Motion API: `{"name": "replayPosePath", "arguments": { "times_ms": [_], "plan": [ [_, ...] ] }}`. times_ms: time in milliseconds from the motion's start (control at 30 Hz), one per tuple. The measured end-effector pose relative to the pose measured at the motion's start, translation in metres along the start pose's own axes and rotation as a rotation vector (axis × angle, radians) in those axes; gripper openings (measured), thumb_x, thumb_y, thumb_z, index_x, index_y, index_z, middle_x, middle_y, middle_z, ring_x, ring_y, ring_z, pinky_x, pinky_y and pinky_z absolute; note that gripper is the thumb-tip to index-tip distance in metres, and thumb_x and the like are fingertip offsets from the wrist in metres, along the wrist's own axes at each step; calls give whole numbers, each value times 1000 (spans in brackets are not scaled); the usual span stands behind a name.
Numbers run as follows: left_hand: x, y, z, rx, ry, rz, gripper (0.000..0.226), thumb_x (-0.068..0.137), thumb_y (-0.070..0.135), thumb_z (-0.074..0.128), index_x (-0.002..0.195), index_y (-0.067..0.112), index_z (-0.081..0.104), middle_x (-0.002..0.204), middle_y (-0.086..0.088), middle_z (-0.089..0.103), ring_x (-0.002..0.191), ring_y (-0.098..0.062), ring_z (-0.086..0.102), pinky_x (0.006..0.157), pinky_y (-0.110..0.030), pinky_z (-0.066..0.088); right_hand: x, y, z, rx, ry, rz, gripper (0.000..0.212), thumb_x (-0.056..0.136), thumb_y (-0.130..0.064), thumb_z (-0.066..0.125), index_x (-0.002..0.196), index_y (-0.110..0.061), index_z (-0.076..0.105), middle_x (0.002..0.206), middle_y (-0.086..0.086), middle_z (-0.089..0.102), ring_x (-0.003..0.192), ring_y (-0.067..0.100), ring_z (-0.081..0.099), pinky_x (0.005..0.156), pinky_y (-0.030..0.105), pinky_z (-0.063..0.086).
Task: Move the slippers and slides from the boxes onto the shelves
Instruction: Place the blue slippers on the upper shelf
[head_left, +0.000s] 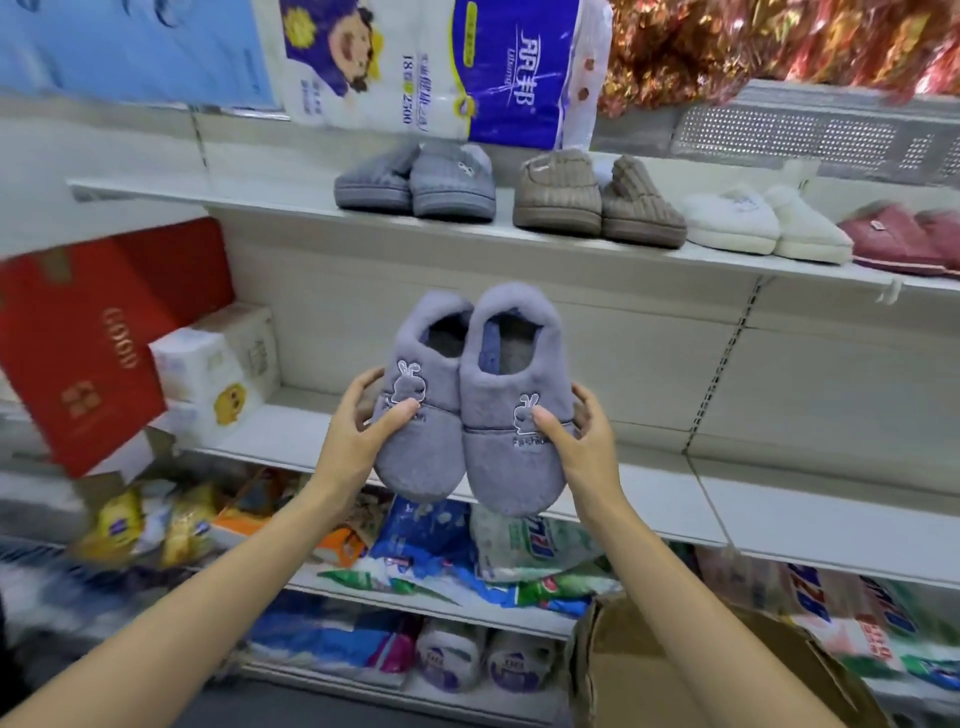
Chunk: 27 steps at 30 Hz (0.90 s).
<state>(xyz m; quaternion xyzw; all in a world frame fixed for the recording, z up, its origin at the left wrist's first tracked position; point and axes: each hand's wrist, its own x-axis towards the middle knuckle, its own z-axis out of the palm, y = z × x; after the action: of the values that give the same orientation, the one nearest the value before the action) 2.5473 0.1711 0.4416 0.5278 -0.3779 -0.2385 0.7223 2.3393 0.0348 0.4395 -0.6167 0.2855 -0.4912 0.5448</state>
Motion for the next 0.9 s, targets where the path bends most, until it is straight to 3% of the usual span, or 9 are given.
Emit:
{"name": "replayPosePath", "arguments": {
  "times_ms": [133,300,400,500,667,800,900],
  "plan": [
    [0,23,-35,7,57,75,56,83,17,76,134,15,52,99,14,76,88,-4,71,75,-21,57,6,-14,41,79,-84,-18,49,86,-13,76,129,-17,53,115,-2,71,102,16,70,86,34,58],
    [17,46,-95,-67,80,106,78,66,47,83,132,18,55,117,-2,71,104,-21,66,89,-39,54,16,-34,91,135,-171,-69,55,79,-14,78,127,-15,51,108,-3,74,95,21,71,86,44,57],
    [36,64,-127,-101,64,141,79,60,59,87,124,22,61,114,0,71,100,-17,68,84,-30,55,28,-48,126,164,-195,-97,58,76,-16,77,128,-14,51,109,7,73,94,27,70,87,49,56],
    [63,83,-156,-130,37,172,63,74,50,81,125,21,60,113,-1,70,98,-17,68,79,-26,57,44,-62,170,183,-181,-140,58,76,-16,77,128,-14,51,112,13,72,95,28,70,87,46,56],
    [127,110,-200,-162,39,223,37,95,24,64,130,13,59,119,-8,68,105,-22,66,91,-37,53,77,-89,248,214,-102,-214,44,86,-5,73,127,-6,57,119,8,70,99,17,69,90,35,55],
    [176,132,-230,-193,-1,208,34,97,22,61,131,14,61,125,-10,69,111,-26,67,94,-41,52,99,-107,301,191,-27,-259,39,87,-7,73,124,-7,60,102,-4,75,89,7,71,77,21,54],
    [203,143,-249,-241,-40,177,37,95,25,63,132,18,60,127,-10,68,115,-29,66,96,-44,53,112,-117,333,156,41,-281,34,87,-10,74,120,-9,63,96,-8,74,85,5,70,72,19,53]
  ]
}}
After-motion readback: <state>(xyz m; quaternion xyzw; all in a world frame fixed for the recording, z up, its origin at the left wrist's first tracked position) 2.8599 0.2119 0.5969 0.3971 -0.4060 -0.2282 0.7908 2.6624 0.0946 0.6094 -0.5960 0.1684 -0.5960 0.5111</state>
